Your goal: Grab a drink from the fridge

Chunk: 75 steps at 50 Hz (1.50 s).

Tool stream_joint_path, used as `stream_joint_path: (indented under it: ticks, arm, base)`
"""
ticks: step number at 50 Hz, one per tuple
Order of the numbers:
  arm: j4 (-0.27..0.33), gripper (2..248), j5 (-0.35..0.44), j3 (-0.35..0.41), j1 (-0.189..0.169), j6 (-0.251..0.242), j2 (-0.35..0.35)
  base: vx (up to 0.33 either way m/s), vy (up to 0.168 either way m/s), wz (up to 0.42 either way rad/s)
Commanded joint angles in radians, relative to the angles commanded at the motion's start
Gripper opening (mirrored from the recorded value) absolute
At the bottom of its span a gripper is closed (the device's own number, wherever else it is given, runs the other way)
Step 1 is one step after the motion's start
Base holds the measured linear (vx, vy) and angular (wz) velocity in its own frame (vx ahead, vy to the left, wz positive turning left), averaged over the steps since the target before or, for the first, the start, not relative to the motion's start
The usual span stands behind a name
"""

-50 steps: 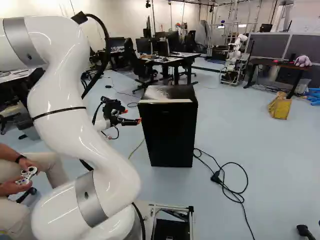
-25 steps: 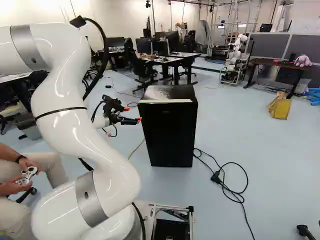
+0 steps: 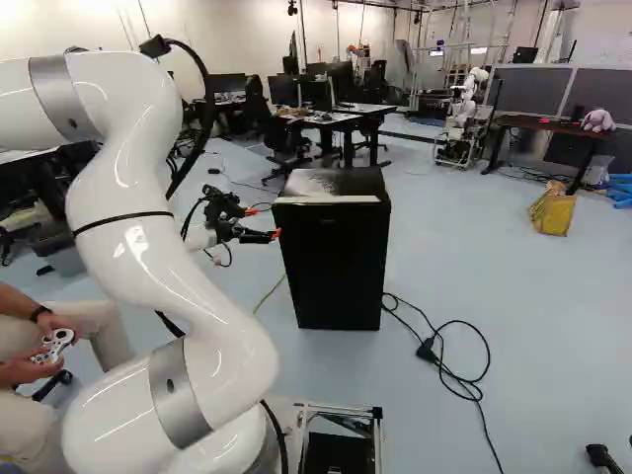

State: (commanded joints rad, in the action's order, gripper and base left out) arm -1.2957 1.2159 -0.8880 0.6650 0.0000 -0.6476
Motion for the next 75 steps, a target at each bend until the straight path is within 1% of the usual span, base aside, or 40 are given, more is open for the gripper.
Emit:
stream_joint_path:
  ticks: [16, 24, 30, 40, 45, 54, 75]
  arm:
    - [0.0, 247, 0.055, -0.005, -0.002, 0.0, -0.003]
    - [0.0, 247, 0.064, -0.005, -0.002, -0.002, -0.003]
    - [0.0, 247, 0.066, -0.005, -0.002, -0.04, -0.003]
    - [0.0, 247, 0.066, -0.005, -0.002, -0.136, -0.003]
    - [0.0, 247, 0.066, -0.005, -0.002, -0.158, -0.003]
    - [0.0, 247, 0.066, -0.005, -0.002, -0.167, -0.003]
    - [0.0, 247, 0.066, -0.009, -0.003, -0.168, -0.005]
  base:
    - [0.0, 0.0, 0.0]
    - [0.0, 0.0, 0.0]
    - [0.0, 0.0, 0.0]
    - [0.0, 0.0, 0.0]
    - [0.0, 0.0, 0.0]
    - [0.0, 0.0, 0.0]
    - [0.0, 0.0, 0.0]
